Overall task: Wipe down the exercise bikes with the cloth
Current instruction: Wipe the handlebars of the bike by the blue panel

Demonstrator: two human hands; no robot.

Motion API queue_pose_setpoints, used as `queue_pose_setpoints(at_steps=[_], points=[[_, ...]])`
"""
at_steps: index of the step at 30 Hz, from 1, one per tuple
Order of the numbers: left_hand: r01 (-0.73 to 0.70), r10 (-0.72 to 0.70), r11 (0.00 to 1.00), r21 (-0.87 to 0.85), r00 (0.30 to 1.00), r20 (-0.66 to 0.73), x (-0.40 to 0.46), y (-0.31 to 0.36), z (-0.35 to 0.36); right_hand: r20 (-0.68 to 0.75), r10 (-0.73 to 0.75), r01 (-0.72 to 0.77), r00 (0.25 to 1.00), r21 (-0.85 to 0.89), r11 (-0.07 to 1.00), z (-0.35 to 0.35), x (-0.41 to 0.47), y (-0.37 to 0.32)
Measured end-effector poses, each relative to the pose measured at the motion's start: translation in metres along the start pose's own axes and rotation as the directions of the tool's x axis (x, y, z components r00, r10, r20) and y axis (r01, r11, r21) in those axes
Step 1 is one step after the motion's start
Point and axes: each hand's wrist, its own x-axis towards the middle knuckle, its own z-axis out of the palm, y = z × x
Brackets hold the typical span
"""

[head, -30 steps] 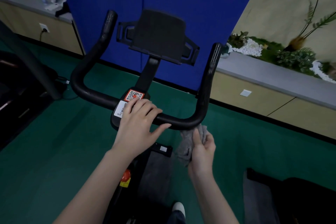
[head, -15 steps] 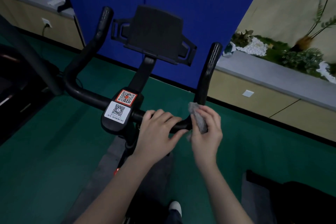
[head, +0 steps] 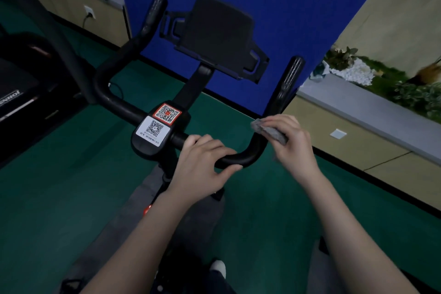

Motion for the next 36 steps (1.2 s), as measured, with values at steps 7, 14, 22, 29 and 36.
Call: queue_pose_setpoints(at_steps=[7, 14, 22, 29, 36], points=[[-0.002, 0.001, 0.996, 0.087, 1.000, 0.010, 0.001, 0.011, 0.002, 0.551, -0.154, 0.195, 0.820, -0.015, 0.981, -0.015, 0.036, -0.011], [0.183, -0.176, 0.981, 0.058, 0.978, -0.110, 0.007, 0.033, 0.021, 0.796, 0.047, 0.109, 0.603, -0.140, 0.984, -0.008, 0.082, -0.024], [0.241, -0.243, 0.970, -0.034, 0.953, -0.183, 0.008, 0.035, 0.025, 0.865, 0.103, 0.232, 0.492, -0.244, 0.942, -0.005, 0.109, -0.017], [0.271, -0.273, 0.962, -0.036, 0.946, -0.177, 0.008, 0.036, 0.027, 0.881, 0.049, 0.226, 0.470, -0.173, 0.959, -0.007, 0.105, -0.014], [0.283, -0.286, 0.958, -0.038, 0.943, -0.170, 0.009, 0.037, 0.027, 0.318, -0.197, 0.189, 0.927, 0.055, 0.980, -0.001, 0.042, 0.015]])
